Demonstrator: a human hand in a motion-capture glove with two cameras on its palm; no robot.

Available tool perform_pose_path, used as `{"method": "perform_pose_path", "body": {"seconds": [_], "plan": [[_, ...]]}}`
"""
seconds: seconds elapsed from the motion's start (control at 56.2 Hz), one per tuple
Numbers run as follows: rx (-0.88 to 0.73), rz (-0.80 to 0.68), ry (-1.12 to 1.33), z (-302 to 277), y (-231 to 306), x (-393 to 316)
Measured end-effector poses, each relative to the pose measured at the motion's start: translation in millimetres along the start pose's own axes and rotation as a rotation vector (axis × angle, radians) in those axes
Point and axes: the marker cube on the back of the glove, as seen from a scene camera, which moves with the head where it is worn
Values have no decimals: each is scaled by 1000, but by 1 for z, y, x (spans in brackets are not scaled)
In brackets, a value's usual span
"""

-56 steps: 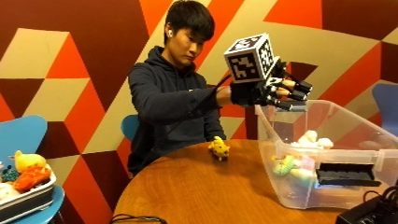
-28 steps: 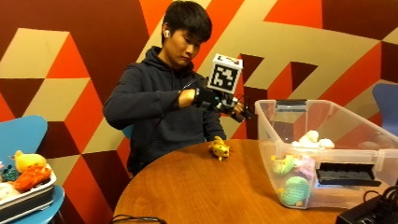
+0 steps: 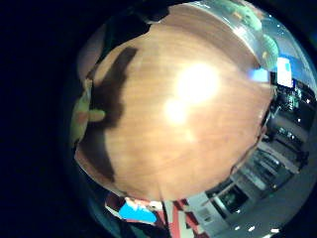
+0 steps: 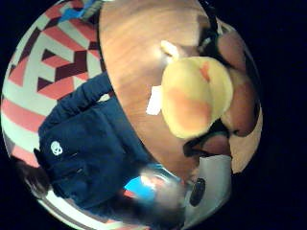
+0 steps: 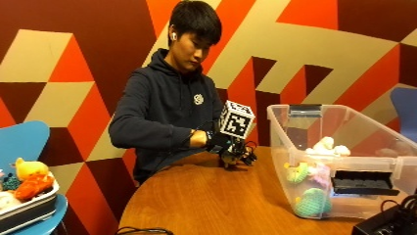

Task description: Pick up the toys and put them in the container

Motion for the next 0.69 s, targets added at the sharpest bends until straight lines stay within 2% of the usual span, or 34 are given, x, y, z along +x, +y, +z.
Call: {"method": "perform_pose_path", "body": {"seconds": [0.142, 0.284, 0.498, 0.604, 0.693], "plan": [[132, -31, -89, -21, 3, -3], [379, -56, -180, -92, 19, 19], [756, 166, -177, -205, 6, 48], [827, 278, -197, -237, -8, 74], [809, 400, -202, -247, -26, 98]]}}
